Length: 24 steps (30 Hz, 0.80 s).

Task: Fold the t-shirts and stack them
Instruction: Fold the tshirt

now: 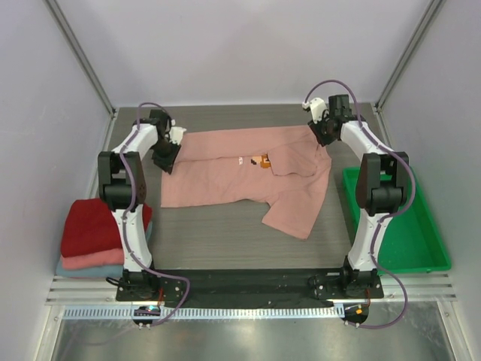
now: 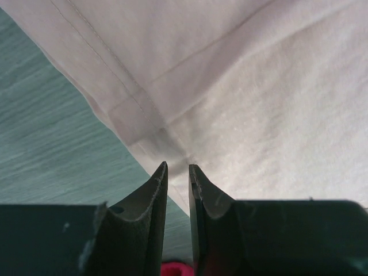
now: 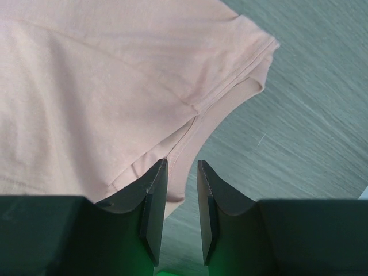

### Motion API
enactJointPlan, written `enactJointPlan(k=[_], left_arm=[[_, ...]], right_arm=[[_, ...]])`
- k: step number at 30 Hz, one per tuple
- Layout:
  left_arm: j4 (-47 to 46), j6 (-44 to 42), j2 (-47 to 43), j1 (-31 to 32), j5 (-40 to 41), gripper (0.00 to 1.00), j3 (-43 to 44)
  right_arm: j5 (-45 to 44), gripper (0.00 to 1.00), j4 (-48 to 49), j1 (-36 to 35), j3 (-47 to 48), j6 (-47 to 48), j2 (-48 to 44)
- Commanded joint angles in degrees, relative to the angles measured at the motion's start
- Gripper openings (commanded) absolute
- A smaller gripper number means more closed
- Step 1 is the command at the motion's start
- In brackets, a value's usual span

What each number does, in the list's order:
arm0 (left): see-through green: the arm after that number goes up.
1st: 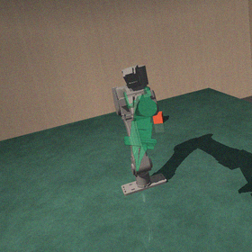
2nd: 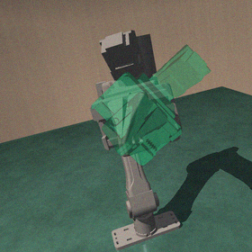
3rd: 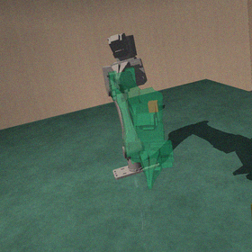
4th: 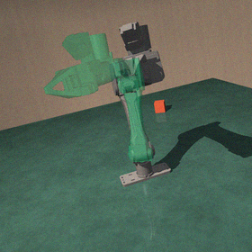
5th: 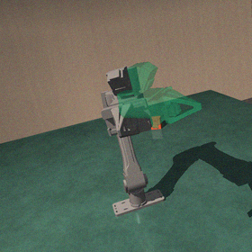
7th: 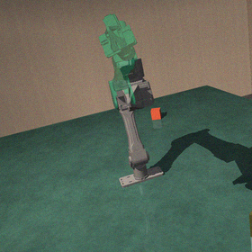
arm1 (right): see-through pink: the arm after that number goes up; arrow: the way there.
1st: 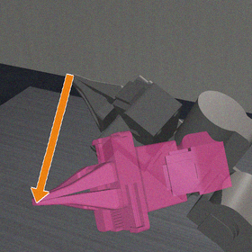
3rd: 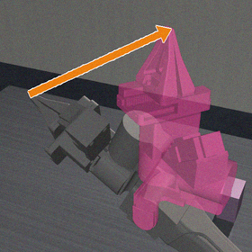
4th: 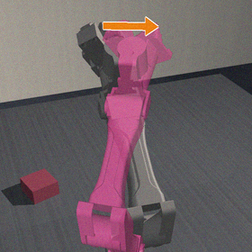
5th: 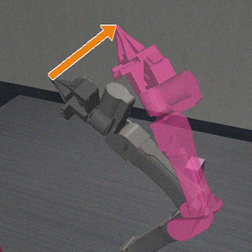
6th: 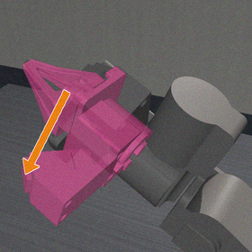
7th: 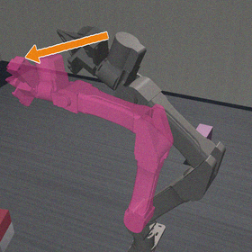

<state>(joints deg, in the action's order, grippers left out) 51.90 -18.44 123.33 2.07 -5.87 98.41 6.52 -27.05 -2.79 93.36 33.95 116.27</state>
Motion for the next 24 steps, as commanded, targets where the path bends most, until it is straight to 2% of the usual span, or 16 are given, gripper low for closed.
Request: enactJointPlan(k=[1, 4, 5, 9, 14, 16, 20, 24], left_arm=[[-1.71, 0.42, -5.46, -0.22, -0.46, 0.22, -1.64], [-0.57, -1.16, -10.88, -0.22, -1.07, 0.24, -3.65], [-0.48, -1.95, -12.31, -0.22, -1.25, 0.26, -4.71], [0.39, -2.57, -17.77, -0.22, -1.86, 0.29, -8.93], [0.84, 1.21, -18.48, -0.22, -3.62, 0.29, -9.99], [1.01, 1.91, -18.21, -0.13, -4.06, 0.3, -10.69], [1.1, 0.78, -18.56, -0.04, -3.1, 0.34, -12.1], [1.01, 0.16, -19.62, -0.04, -2.74, 0.34, -13.33]], right_arm=[[2.08, 0.33, -1.77, -0.2, -1.95, 1.54, -6.84], [9.45, 0.33, -8.6, -0.2, -8.52, 9.09, -14.55], [13.91, 0.34, -10.55, -0.2, -13.68, 11.55, -17.01], [17.11, 0.34, -16.35, -3.35, -28.12, 21.75, -30.28], [17.03, 0.35, -14.79, -8.63, -45.24, 30.2, -44.78], [16.5, 0.36, -13.39, -11.96, -48.78, 32.56, -49.27], [16.68, 0.4, -12.07, -16.72, -58.35, 38.88, -56.47], [16.33, 0.43, -10.05, -19.18, -63.21, 41.72, -59.4]])
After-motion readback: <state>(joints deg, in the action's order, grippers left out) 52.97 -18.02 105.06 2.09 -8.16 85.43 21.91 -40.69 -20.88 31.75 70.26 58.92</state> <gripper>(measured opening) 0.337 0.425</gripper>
